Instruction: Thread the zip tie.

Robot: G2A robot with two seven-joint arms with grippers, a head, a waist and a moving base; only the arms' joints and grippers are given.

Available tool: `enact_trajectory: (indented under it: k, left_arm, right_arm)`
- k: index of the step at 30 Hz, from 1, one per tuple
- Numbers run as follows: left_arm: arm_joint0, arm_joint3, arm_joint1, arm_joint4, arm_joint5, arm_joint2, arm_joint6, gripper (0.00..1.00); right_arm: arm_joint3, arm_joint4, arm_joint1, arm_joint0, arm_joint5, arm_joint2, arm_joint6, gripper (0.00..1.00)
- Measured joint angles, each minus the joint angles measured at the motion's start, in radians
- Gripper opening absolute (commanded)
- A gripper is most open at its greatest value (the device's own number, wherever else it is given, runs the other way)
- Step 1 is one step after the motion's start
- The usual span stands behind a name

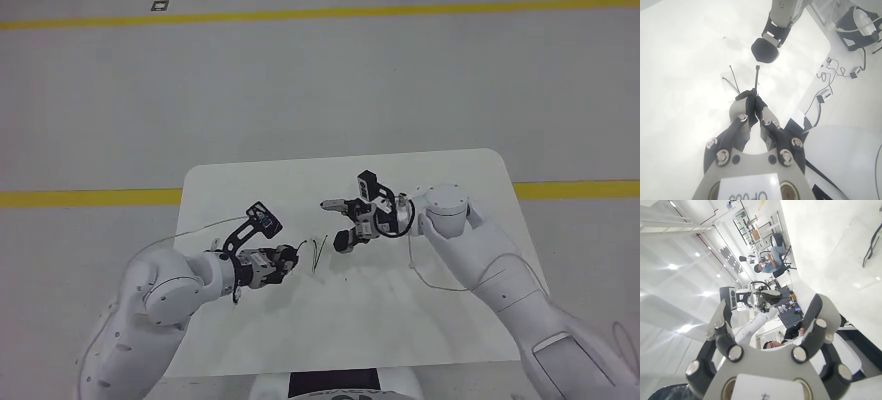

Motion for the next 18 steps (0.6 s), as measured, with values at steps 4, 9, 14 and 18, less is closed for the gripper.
enact_trajectory:
  k: [4,9,14,18]
  left_arm:
    - [-0.003,0.001,0.004,-0.002,0.000,0.004,-0.001,0.00]
    - [-0.003,0.001,0.004,-0.002,0.000,0.004,0.000,0.00]
    - [-0.003,0.001,0.004,-0.002,0.000,0.004,0.000,0.00]
    - [-0.003,0.001,0.004,-0.002,0.000,0.004,0.000,0.00]
  right_arm:
    - [0.000,-0.001,0.000,0.000,0.000,0.001,0.001,1.00]
    - [-0.027,-0.009,0.000,-0.016,-0.018,0.002,-0.036,1.00]
    - [-0.075,-0.029,0.004,-0.033,-0.012,0.006,-0.063,0.98]
    - [-0.096,-0.037,0.006,-0.042,-0.010,0.010,-0.072,0.42]
